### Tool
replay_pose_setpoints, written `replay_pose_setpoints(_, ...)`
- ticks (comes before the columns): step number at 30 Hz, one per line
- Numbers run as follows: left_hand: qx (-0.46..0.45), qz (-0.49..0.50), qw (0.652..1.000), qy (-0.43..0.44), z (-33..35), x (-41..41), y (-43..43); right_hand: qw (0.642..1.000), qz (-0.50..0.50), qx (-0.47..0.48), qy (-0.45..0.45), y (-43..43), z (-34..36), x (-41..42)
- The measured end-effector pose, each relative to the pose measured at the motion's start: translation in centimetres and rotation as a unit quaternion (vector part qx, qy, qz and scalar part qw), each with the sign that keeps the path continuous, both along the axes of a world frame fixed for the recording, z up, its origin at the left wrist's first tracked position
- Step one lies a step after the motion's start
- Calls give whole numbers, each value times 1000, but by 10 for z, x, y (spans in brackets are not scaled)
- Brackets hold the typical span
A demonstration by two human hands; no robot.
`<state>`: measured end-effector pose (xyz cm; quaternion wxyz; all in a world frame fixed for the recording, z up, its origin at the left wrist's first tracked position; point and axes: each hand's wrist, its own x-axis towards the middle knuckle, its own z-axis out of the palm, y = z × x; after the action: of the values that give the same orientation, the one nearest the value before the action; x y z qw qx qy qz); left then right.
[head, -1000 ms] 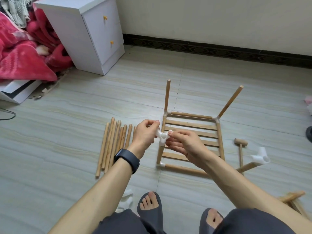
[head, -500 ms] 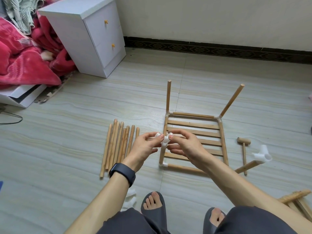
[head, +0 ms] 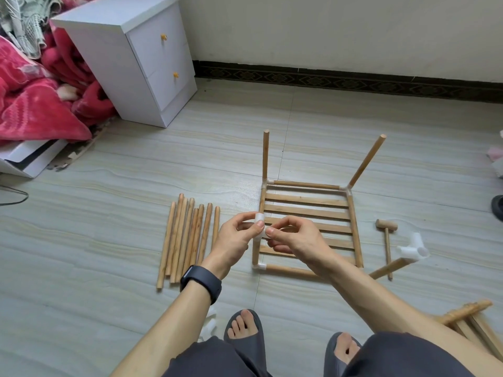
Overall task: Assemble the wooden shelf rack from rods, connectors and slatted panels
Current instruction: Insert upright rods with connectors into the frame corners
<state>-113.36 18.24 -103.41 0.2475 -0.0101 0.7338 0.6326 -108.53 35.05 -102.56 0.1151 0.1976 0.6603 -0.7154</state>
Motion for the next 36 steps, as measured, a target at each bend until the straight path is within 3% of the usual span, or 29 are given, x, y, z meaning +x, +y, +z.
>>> replay_pose_setpoints(11, -18, -6, 1000, 25, -6, 4, -4, 998, 29, 59, 8, 3, -9, 1)
replay_pose_setpoints(13, -30, -6, 999, 35, -6, 5, 0, 990, 38, 135, 23, 2, -5, -2)
replay_pose_setpoints(15, -21, -3, 999, 36, -8, 6, -2, 957, 62, 277, 56, -2, -2, -4)
replay_pose_setpoints(18, -36, 76, 996, 7, -24, 7, -27, 862, 118, 461, 173, -15, 6, -10)
replay_pose_setpoints(20, -141, 95, 985, 2, -44, 9, -55, 772, 163, 557, 259, -29, 12, -19)
replay_pose_setpoints(22, -275, 22, 961, -17, -70, 18, -87, 680, 228, 627, 304, -44, 15, -32)
replay_pose_setpoints(23, -340, -33, 939, -33, -83, 24, -100, 647, 265, 648, 302, -51, 15, -38)
replay_pose_setpoints(25, -447, -132, 882, -65, -108, 36, -119, 614, 342, 665, 252, -61, 8, -48)
replay_pose_setpoints(28, -509, -199, 834, -79, -138, 51, -126, 559, 398, 708, 169, -71, -4, -49)
replay_pose_setpoints(36, -542, -209, 813, -47, -163, 49, -129, 598, 341, 697, 201, -76, -11, -50)
